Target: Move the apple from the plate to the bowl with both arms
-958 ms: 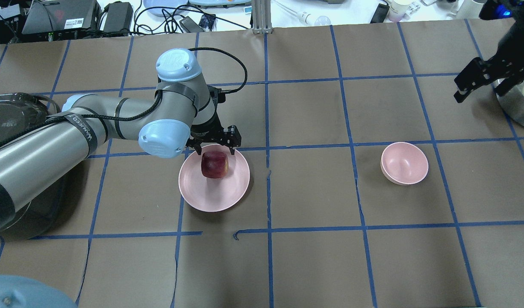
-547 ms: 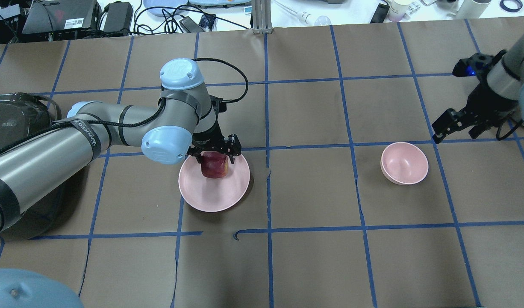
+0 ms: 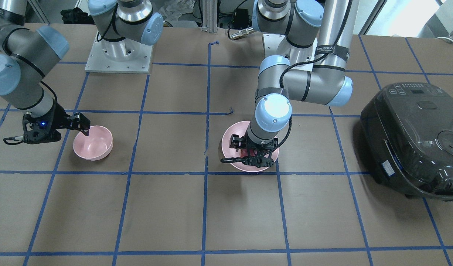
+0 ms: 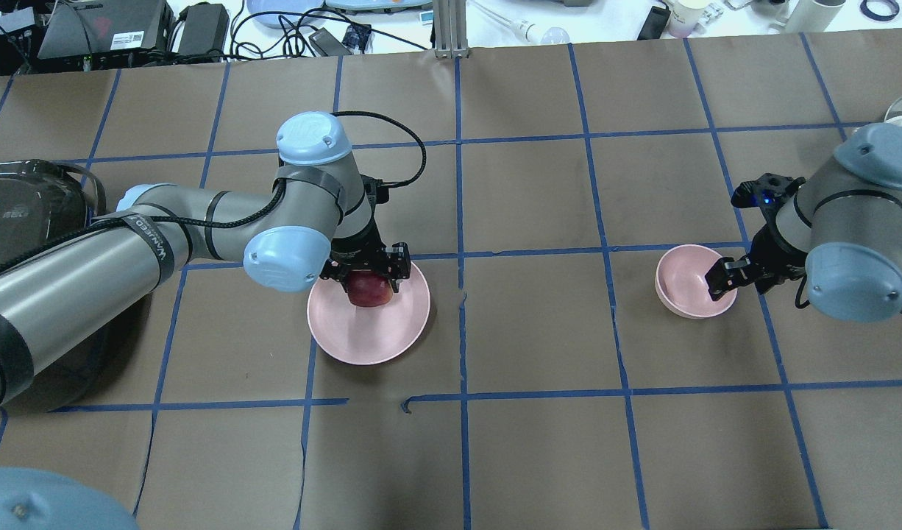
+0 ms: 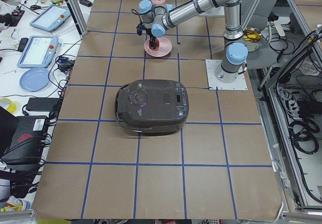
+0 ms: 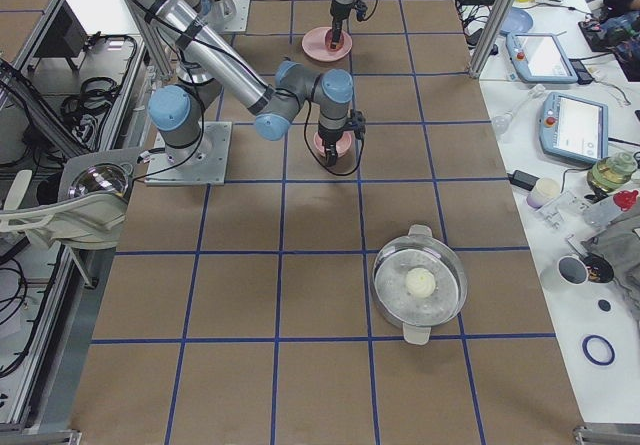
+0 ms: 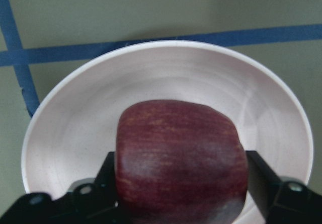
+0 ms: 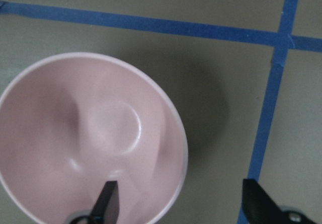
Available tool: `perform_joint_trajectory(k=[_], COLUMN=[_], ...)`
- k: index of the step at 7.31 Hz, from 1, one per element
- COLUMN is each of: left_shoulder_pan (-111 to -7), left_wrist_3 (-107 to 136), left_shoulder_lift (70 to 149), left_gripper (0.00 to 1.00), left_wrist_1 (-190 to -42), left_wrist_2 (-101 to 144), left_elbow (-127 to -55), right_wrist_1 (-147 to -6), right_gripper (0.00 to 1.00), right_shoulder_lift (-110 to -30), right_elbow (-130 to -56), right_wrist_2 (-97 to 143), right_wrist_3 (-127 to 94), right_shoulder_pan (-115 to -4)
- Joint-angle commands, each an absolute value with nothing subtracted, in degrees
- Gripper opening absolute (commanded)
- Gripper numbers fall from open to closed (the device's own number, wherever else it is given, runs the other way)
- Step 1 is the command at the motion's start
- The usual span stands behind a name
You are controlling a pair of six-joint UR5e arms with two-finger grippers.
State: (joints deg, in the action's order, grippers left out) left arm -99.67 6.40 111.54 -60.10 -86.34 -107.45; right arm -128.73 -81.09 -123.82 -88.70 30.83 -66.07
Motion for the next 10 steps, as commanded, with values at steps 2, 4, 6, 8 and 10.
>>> perform_joint_trajectory(k=[2, 4, 6, 8, 10], left_shoulder_pan=[-99.58, -99.84, -100.37, -100.37, -101.94], left_wrist_3=[6.77, 6.16, 6.59, 7.64, 13.86], left_shoulder_lift=[110.49, 108.81, 106.97, 106.26, 106.43], left_gripper=[0.37, 0.21, 0.19, 0.18, 0.15], left_wrist_1=[-59.77, -59.85, -60.29, -59.95, -60.82], left_wrist_2=[-86.22, -86.22, -85.69, -84.73, -83.24], left_elbow=[-107.05, -106.88, -105.57, -104.25, -102.57], right_wrist_1=[-130.25, -129.21, -124.21, -123.93, -124.81], right_gripper=[0.0, 0.0, 0.0, 0.0, 0.0], right_shoulder_lift=[-80.33, -80.51, -80.51, -80.42, -80.16], right_elbow=[-123.58, -120.52, -115.86, -115.49, -116.63], right_wrist_2=[-87.55, -86.49, -84.2, -83.59, -81.21], right_wrist_3=[29.1, 25.68, 17.97, 7.01, -1.9], right_shoulder_pan=[-66.01, -66.53, -71.33, -79.23, -87.51])
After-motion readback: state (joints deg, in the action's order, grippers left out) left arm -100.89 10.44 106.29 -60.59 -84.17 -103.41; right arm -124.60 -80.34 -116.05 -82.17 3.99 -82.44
